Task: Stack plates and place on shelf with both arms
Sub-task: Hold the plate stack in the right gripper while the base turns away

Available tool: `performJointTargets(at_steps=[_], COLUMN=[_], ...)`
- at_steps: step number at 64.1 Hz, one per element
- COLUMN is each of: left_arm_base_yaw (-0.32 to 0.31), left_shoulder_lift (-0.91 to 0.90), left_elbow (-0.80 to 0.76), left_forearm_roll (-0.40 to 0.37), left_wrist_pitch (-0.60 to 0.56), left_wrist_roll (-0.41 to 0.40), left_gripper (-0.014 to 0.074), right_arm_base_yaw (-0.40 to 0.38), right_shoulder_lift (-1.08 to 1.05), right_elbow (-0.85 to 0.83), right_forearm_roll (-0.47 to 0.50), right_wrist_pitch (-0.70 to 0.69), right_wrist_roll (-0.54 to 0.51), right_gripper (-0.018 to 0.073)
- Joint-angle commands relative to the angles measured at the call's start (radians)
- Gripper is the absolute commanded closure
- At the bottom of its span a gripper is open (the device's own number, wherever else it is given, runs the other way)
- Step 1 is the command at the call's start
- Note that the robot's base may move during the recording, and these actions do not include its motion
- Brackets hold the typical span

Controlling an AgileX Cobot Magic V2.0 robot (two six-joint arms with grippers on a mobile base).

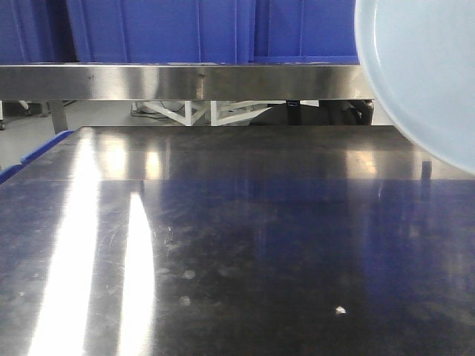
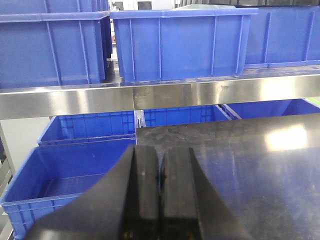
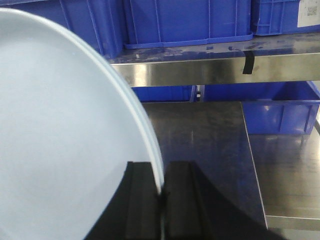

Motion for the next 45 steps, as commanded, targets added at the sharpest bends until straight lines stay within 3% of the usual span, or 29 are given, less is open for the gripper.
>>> performJointTargets(at_steps=[1,45], left_arm_base_yaw=[0.004,0.004], left_shoulder_lift=[0.011,0.011], left_elbow=[-0.031,-0.031], left_forearm_roll=[0.000,0.000], left_wrist_pitch=[-0.082,-0.082], left_wrist_roll=[-0.002,-0.002], left_gripper=[0.0516,0.0516], right_arm_base_yaw=[0.001,0.001], right_shoulder_lift=[0.002,0.002], right_elbow=[-0.032,-0.032], right_forearm_roll=[0.007,0.007], right_wrist_pitch=[-0.092,-0.092], right_wrist_roll=[-0.002,-0.002], right_gripper=[0.0519,0.0519])
